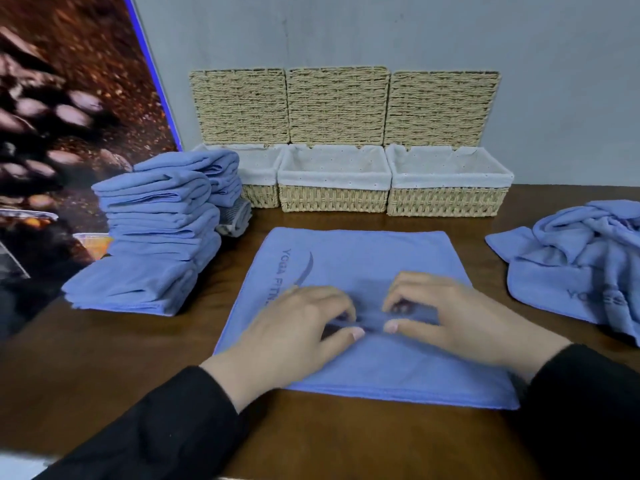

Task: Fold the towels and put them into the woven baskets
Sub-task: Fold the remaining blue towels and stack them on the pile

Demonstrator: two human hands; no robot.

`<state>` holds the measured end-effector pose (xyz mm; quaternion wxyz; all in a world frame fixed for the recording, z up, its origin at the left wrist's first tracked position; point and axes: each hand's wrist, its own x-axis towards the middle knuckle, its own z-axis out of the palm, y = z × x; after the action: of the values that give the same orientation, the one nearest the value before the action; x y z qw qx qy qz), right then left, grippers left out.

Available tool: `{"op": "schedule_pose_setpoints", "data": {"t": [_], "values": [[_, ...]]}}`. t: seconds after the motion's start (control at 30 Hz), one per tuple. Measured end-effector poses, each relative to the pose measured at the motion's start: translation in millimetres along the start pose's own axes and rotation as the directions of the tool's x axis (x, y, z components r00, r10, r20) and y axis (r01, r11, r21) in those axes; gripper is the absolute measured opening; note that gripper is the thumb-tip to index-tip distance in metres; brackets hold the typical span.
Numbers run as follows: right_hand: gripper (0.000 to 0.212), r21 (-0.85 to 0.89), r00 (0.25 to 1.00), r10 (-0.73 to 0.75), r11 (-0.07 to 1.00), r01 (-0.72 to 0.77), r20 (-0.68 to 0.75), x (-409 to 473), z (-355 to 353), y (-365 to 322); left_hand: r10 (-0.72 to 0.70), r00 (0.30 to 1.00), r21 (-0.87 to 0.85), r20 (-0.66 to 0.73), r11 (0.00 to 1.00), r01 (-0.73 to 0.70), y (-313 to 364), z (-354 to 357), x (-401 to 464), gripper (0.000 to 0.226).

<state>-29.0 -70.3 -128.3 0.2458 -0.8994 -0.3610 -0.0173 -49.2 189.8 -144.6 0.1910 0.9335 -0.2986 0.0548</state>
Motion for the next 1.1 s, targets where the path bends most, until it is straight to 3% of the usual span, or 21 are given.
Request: {"op": "schedule_pose_setpoints", "data": {"t": [0.07, 0.13, 0.23, 0.33, 0.43, 0.53, 0.6, 0.7, 0.8, 0.93, 1.1], "values": [[0.034, -0.051, 0.987, -0.023, 0.998, 0.031, 0.161, -16.5, 9.6, -21.9, 0.075, 0.994, -0.004, 0.081, 0.997, -0.075, 2.0, 4.7, -16.5, 0.043], [0.042, -0.129, 0.98, 0.015, 0.992, 0.011, 0.2, -29.9, 23.2, -28.2, 0.091, 0.989, 0.013, 0.118, 0.996, -0.093, 0.6, 8.8, -28.3, 0.053], [0.041, -0.143, 0.991, 0.064, 0.989, -0.047, 0.117, -38.0, 33.0, -32.6, 0.097, 0.99, 0.032, 0.106, 0.994, -0.101, 0.7, 11.6, -33.6, 0.062], [0.026, -0.295, 0.999, 0.034, 0.955, -0.036, -0.01, -35.8, 42.3, -44.5, 0.116, 0.991, 0.026, 0.058, 0.993, -0.118, 0.8, 16.1, -30.7, 0.045], [0.008, -0.39, 0.988, 0.069, 0.913, -0.118, -0.138, -34.9, 50.2, -54.1, 0.102, 0.995, 0.065, -0.016, 0.993, -0.101, 4.8, 18.0, -32.2, 0.033], [0.023, -0.425, 0.96, 0.219, 0.862, -0.275, -0.175, -39.2, 42.7, -54.7, 0.046, 0.992, 0.093, -0.12, 0.995, -0.035, 3.4, 15.0, -39.4, 0.022], [0.025, -0.444, 0.93, 0.309, 0.818, -0.367, -0.2, -46.1, 34.0, -50.6, -0.014, 0.986, 0.09, -0.165, 0.995, 0.03, -3.3, 10.1, -49.1, 0.029], [0.029, -0.289, 0.872, 0.406, 0.83, -0.477, -0.272, -58.9, 19.2, -41.4, -0.135, 0.955, 0.063, -0.263, 0.986, 0.157, -20.0, -3.9, -67.0, 0.038], [0.028, -0.072, 0.808, 0.474, 0.847, -0.527, -0.349, -72.2, 6.7, -33.4, -0.246, 0.914, -0.103, -0.324, 0.969, 0.225, -37.7, -17.4, -78.6, 0.03], [0.021, 0.192, 0.741, 0.587, 0.808, -0.557, -0.326, -78.5, -0.8, -25.6, -0.467, 0.845, -0.435, -0.259, 0.838, 0.33, -44.6, -32.2, -80.1, 0.015], [0.013, 0.341, 0.727, 0.615, 0.783, -0.52, -0.304, -79.6, -11.6, -24.1, -0.511, 0.844, -0.521, -0.159, 0.77, 0.368, -46.6, -44.1, -79.7, 0.021]]}}
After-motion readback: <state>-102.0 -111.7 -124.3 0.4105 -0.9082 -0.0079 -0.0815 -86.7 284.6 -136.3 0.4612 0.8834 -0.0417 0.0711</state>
